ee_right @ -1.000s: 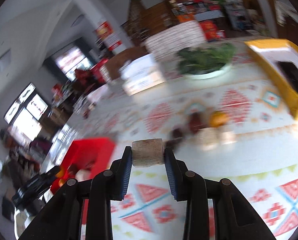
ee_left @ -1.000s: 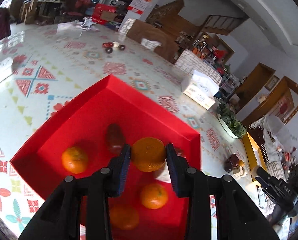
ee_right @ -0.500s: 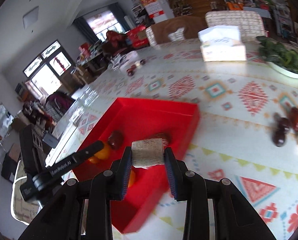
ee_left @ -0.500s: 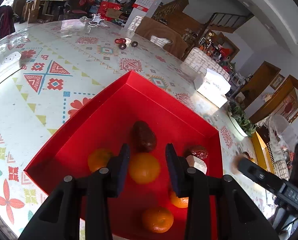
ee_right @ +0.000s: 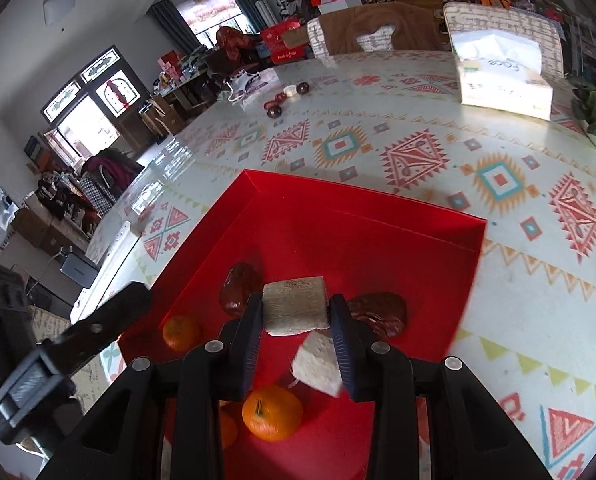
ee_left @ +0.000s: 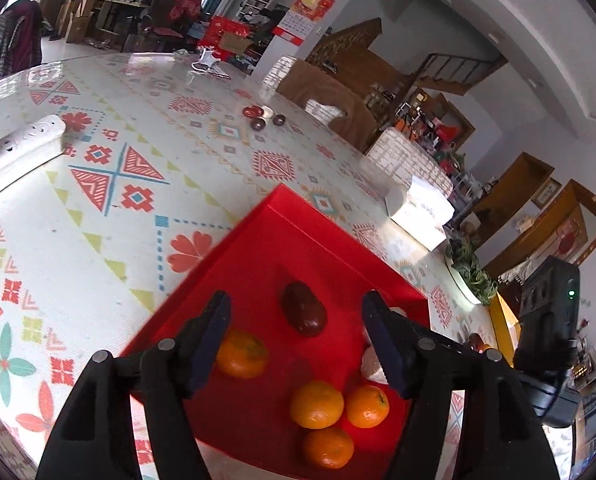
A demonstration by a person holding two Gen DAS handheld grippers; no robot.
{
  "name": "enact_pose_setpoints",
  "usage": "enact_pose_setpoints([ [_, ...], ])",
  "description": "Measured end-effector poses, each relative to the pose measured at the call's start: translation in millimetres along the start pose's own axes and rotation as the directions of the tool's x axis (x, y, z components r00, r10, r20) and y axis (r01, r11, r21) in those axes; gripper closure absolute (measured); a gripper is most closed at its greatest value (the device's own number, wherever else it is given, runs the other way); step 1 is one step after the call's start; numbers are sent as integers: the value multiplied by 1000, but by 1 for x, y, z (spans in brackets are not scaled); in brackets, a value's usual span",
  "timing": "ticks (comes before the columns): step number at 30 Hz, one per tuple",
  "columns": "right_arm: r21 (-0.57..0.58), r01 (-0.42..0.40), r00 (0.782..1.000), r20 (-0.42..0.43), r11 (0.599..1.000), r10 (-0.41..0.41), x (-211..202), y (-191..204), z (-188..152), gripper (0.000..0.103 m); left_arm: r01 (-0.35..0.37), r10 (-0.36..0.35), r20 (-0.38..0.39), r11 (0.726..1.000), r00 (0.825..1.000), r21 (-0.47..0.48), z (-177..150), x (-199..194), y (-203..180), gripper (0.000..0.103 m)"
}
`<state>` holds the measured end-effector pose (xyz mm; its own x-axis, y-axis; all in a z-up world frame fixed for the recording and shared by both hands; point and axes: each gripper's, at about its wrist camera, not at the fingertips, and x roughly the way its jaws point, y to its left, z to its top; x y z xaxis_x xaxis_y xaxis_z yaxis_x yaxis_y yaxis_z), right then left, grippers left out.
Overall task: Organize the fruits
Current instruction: 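Carry both items over the red tray and open both grippers to drop them, then move both open grippers back toward the fruit row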
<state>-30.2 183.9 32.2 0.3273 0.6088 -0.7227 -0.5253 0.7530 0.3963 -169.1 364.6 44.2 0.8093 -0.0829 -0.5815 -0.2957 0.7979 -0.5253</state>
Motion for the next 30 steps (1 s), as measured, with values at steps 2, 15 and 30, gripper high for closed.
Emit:
enact_pose_setpoints([
  [2, 3, 3, 1000, 3, 1000, -3, 3, 0, 2, 57, -3, 3, -1, 1000, 1000, -4, 0, 0, 2, 35],
  [15, 33, 42, 993, 112, 999, -45, -48, -21, 0, 43, 11, -12, 27, 1000, 1000, 29, -2, -16, -18, 35],
  [30, 255, 172, 883, 389, 952, -264, -216, -147, -41, 26, 58, -122, 174, 942, 977, 331, -41, -70, -132, 7],
])
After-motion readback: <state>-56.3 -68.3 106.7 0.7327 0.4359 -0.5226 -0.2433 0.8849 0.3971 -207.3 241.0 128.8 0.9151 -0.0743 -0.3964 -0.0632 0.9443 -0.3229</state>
